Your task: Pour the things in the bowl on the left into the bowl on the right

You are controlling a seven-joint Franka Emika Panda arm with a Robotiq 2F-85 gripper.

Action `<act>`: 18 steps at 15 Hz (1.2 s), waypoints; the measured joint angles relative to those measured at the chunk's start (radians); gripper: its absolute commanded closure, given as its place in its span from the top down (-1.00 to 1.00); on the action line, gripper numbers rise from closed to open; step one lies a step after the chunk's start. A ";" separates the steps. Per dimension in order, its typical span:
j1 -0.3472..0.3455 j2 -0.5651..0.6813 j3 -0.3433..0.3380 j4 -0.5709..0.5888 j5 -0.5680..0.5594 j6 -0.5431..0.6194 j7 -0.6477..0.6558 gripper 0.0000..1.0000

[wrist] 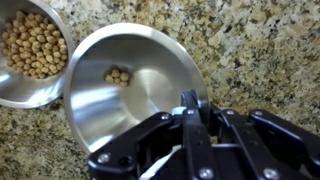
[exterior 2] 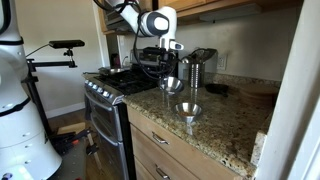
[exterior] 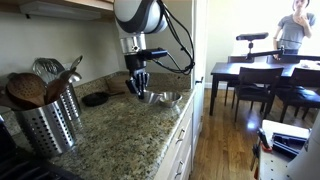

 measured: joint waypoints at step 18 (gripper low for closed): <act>0.054 0.113 0.012 0.083 -0.070 -0.049 0.092 -0.92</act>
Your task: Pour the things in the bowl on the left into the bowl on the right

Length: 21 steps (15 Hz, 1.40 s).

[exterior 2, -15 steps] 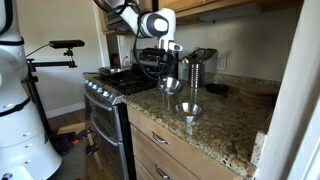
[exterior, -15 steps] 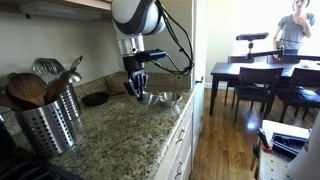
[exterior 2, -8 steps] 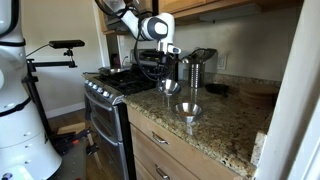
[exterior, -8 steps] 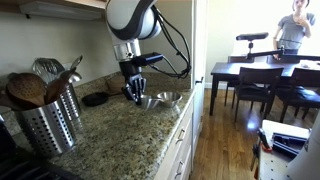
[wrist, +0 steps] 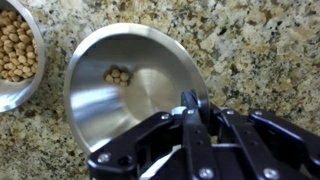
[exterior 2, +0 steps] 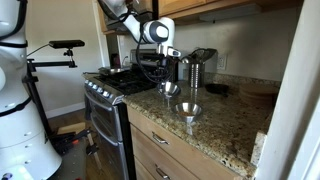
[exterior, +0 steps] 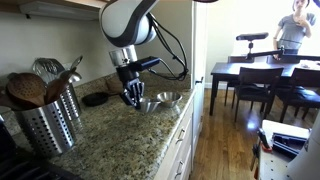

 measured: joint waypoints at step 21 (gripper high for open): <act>0.050 0.116 0.000 0.095 -0.079 -0.079 0.078 -0.92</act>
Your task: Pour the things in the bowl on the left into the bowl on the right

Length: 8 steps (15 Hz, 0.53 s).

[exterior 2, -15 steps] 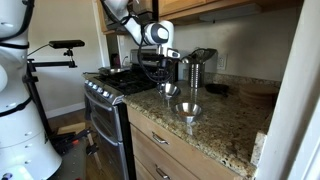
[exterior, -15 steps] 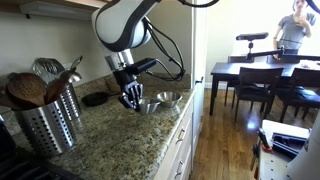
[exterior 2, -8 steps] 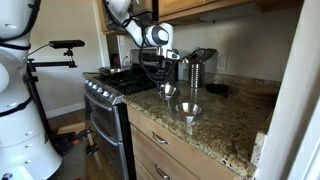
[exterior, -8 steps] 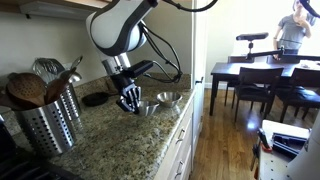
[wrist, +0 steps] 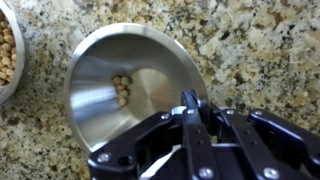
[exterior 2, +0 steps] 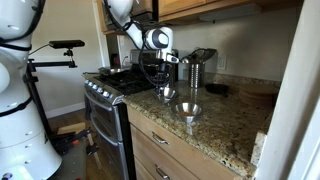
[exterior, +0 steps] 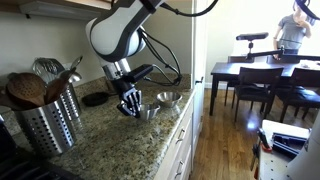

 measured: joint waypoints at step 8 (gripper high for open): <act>0.000 0.002 -0.002 0.000 0.000 -0.003 0.000 -0.60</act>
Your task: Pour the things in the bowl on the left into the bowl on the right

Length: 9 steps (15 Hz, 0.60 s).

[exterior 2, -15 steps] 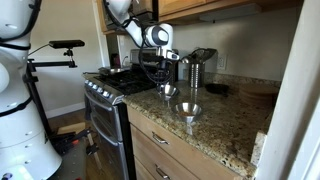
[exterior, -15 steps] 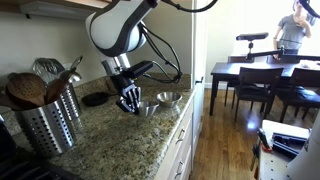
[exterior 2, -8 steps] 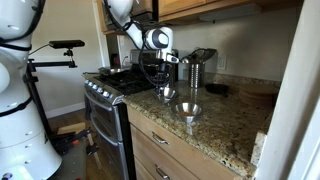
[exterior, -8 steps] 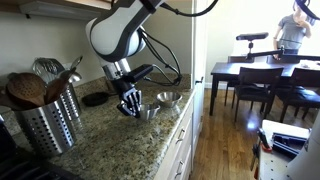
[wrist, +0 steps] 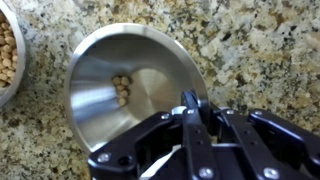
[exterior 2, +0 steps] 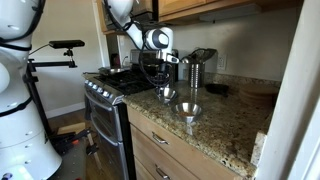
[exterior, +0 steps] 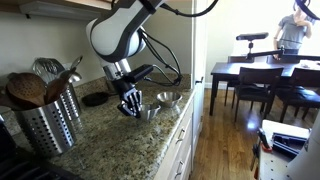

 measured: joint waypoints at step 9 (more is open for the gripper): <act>0.000 0.000 0.000 0.004 -0.001 -0.017 0.000 0.77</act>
